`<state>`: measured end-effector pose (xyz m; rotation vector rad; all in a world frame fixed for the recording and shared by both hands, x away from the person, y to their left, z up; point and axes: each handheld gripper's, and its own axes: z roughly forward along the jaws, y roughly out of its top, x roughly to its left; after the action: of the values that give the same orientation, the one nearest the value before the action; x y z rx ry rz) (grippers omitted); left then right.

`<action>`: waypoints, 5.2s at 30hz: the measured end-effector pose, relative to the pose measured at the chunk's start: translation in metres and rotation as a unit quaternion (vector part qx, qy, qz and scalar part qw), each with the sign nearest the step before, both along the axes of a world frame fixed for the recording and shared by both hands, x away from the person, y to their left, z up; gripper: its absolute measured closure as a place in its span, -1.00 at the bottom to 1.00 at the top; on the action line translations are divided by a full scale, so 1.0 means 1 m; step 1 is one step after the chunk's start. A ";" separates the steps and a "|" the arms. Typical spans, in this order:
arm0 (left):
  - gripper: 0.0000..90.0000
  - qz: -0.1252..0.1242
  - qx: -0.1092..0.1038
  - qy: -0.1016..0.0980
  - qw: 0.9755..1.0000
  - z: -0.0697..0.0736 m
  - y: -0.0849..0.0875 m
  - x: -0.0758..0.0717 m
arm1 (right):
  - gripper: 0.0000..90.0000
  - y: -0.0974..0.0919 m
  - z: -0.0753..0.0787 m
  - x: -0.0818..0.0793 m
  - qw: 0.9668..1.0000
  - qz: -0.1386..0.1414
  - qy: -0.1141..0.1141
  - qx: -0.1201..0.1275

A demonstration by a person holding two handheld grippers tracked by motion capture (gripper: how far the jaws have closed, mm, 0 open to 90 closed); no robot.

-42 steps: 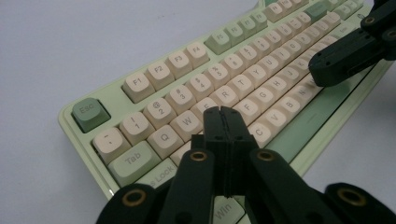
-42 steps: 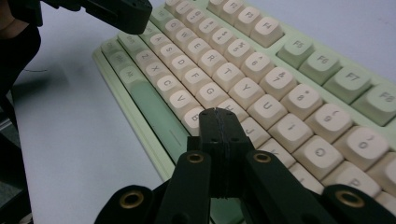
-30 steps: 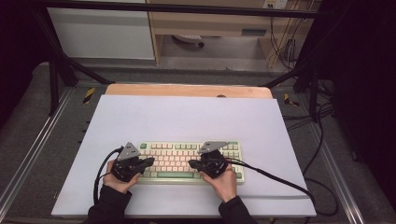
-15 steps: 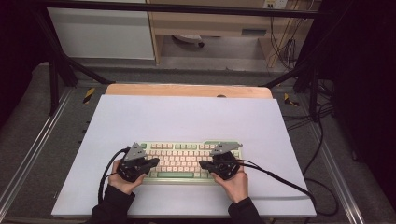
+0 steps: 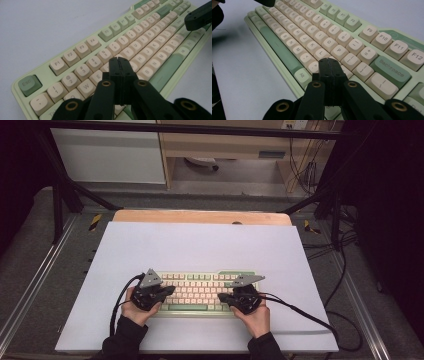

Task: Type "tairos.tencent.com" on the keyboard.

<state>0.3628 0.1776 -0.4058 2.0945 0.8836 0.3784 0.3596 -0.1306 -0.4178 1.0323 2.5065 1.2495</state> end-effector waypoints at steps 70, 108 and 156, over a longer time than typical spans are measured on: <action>1.00 -0.009 0.005 0.000 1.000 -0.009 -0.013 0.002 | 1.00 -0.006 0.002 -0.004 1.000 0.000 -0.004 0.008; 1.00 0.015 -0.002 0.007 1.000 -0.012 0.029 -0.013 | 1.00 0.022 -0.007 0.001 1.000 0.014 0.006 0.006; 1.00 0.000 -0.003 0.008 1.000 -0.014 0.011 -0.013 | 1.00 0.004 -0.001 0.003 1.000 -0.001 0.000 0.004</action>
<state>0.3498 0.1883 -0.4200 2.0957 0.8940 0.3590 0.3631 -0.1269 -0.4189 1.0369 2.5023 1.2586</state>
